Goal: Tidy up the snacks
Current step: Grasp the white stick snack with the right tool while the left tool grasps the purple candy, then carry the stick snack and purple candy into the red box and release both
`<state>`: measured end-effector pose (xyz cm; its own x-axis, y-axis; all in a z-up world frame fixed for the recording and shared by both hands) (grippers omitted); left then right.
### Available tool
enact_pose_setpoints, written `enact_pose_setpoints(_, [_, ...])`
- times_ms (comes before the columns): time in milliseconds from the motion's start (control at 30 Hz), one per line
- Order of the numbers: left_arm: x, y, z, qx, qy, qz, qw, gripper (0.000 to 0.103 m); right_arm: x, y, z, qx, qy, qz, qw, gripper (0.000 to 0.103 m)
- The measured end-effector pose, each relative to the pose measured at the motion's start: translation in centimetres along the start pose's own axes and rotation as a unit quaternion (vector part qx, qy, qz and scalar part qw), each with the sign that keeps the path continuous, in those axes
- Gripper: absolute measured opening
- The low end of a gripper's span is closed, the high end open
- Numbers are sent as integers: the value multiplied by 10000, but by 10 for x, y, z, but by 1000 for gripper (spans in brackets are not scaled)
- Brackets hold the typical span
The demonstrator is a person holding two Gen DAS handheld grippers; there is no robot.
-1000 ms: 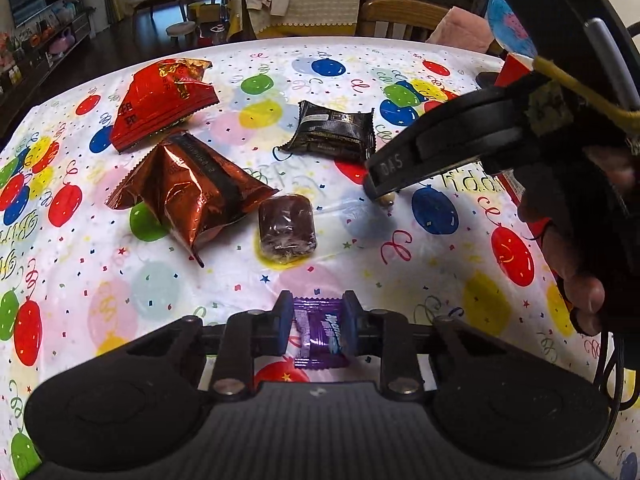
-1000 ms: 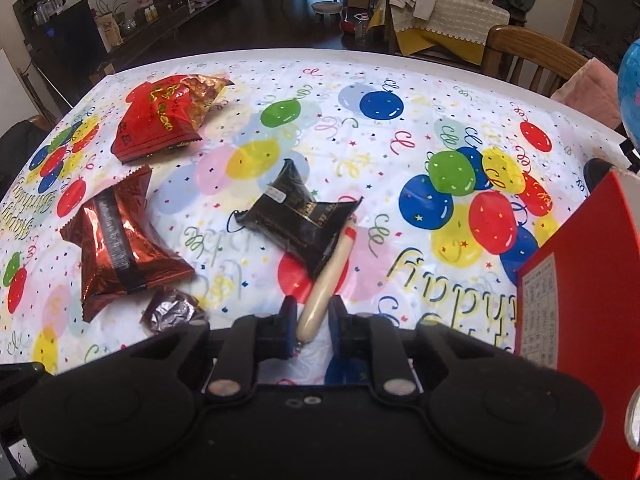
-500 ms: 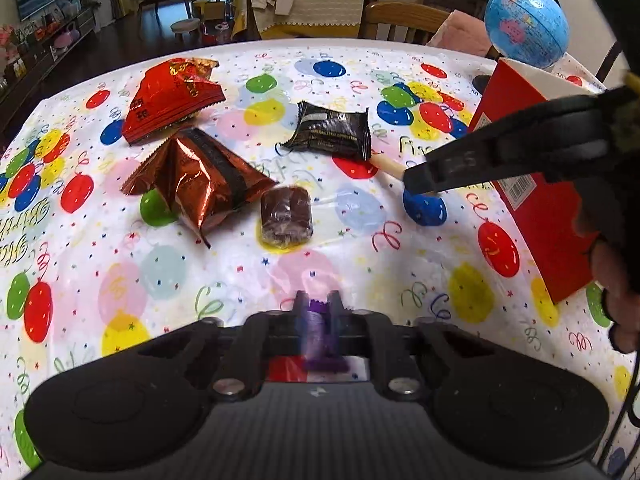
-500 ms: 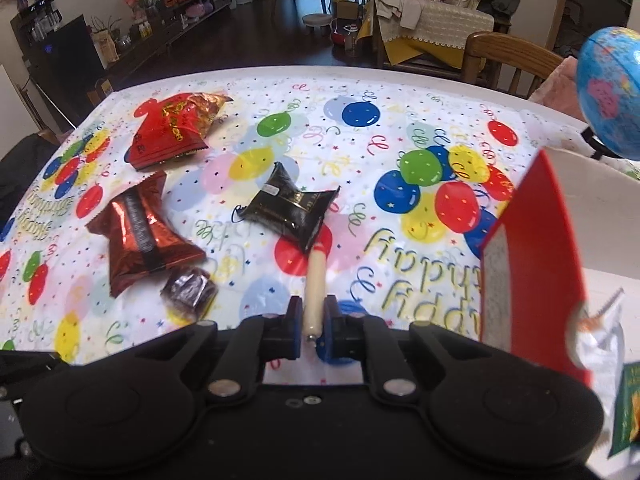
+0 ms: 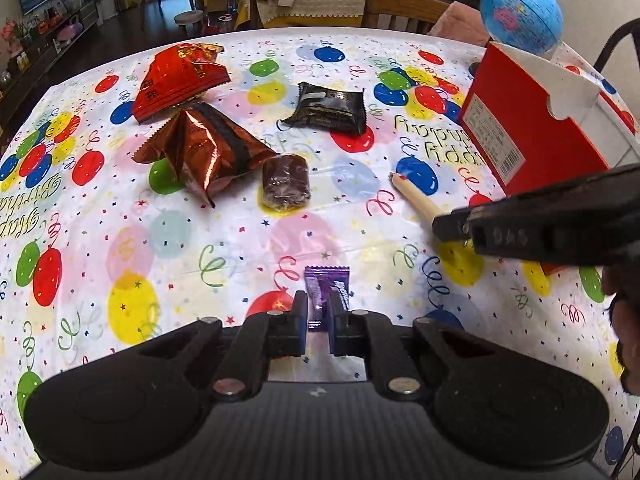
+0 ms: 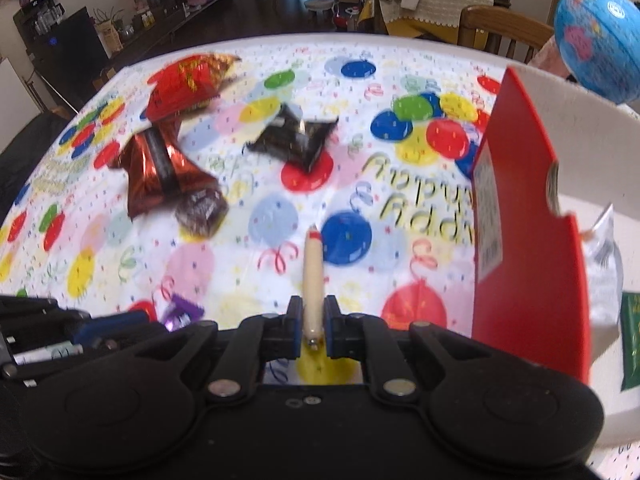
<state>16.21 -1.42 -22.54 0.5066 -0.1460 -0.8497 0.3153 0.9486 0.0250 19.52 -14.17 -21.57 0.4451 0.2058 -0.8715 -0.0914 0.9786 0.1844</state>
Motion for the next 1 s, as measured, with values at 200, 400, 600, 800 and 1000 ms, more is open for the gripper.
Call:
enact_pose_setpoints(200, [6, -7, -3, -9, 123, -152, 9998, 48, 8, -2, -8, -13, 92, -19, 10000, 13])
enact_pose_setpoints(400, [12, -12, -1, 47, 100, -110, 9999, 55, 10, 3, -5, -193, 71, -50, 9998, 17])
enact_pose_setpoints(600, [16, -9, 3, 11, 96, -2, 10000, 52, 13, 5, -3, -267, 45, -90, 9996, 18])
enact_pose_setpoints(800, [16, -2, 5, 0, 116, 192, 9997, 24, 12, 2, -2, -205, -7, -107, 9997, 9])
enact_pose_setpoints(1000, [10, 1, 6, -97, 108, 204, 9997, 23, 1, -1, -1, -101, -128, -129, 9998, 9])
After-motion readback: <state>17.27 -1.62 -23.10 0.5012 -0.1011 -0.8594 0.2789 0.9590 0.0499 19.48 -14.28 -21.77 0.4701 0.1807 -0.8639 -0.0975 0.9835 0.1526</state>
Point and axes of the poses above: each gripper's, at about its wrist camera, not at the fingertips, and x roughly the way its jaws point, y to its left, z to its top, the point moved 8 cm from there along x, roughly the way its jaws point, and after that the axes turned 12 degrees about x, right-handed, at the moved point
